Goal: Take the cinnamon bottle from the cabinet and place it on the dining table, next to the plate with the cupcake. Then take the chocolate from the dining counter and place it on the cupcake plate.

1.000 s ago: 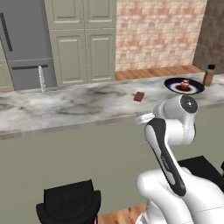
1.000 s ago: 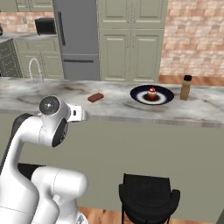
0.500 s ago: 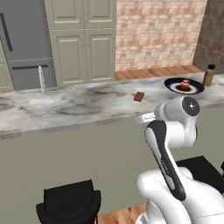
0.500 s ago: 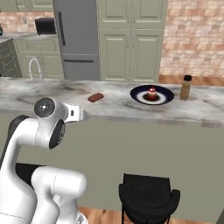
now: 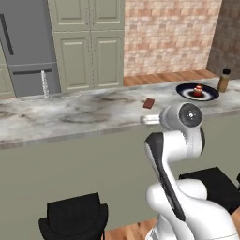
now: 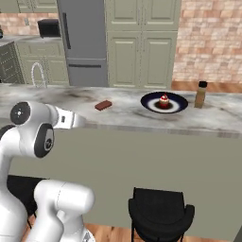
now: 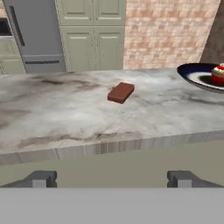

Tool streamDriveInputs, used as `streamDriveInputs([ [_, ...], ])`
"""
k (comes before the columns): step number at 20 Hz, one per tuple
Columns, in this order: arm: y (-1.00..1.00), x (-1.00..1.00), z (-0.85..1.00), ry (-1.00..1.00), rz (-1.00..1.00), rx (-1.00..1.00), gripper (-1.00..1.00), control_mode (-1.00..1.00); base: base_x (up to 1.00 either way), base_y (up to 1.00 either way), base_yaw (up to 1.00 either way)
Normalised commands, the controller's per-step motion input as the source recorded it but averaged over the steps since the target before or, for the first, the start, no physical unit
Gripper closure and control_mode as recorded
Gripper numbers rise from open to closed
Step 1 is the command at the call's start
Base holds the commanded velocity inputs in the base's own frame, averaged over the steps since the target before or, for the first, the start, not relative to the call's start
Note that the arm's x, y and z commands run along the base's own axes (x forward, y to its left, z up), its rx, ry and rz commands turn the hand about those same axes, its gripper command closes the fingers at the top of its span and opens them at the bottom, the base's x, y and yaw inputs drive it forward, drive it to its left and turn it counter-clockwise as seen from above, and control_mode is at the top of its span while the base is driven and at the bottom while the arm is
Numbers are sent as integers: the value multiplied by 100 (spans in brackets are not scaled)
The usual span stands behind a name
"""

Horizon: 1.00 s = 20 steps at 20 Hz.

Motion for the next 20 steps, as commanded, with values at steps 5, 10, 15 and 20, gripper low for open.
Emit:
streamDriveInputs([
  [5, 1, 4, 53, 3, -17, 3, -100, -100, 0, 0, 0],
  [10, -13, 18, 42, 12, -6, 17, -100, -100, 0, 0, 0],
  [15, -13, 41, 27, 9, -5, 20, -100, -100, 0, 0, 0],
  [20, -23, 42, 1, 20, 0, 11, -100, -100, 0, 0, 0],
])
